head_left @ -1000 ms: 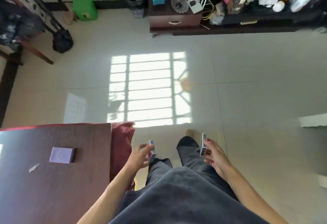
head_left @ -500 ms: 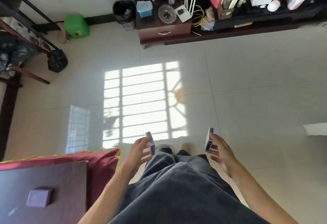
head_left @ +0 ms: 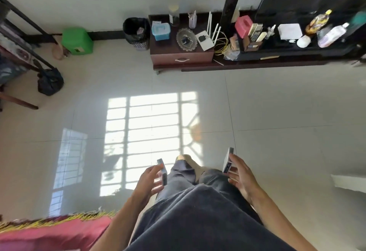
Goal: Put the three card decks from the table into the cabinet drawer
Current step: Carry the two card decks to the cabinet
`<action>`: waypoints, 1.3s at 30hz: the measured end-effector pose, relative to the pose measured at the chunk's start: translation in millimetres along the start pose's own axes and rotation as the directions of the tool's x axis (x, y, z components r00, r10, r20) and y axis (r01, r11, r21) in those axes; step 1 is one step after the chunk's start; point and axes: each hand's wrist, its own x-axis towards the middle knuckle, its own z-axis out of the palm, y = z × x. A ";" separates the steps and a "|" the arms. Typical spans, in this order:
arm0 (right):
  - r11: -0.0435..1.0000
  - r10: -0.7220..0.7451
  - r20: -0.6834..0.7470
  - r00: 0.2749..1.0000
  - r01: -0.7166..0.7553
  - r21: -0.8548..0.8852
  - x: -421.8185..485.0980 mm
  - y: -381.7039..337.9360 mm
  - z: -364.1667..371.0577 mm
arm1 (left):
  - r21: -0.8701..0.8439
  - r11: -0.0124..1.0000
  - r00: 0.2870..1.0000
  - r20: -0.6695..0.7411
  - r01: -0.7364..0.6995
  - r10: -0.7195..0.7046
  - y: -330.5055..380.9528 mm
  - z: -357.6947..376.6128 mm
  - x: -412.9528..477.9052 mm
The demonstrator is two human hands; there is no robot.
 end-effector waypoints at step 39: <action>0.999 -0.006 0.055 0.998 0.007 -0.032 289.8 -475.8 131.5 | -0.079 0.994 0.997 0.006 -0.078 0.079 483.9 50.5 228.7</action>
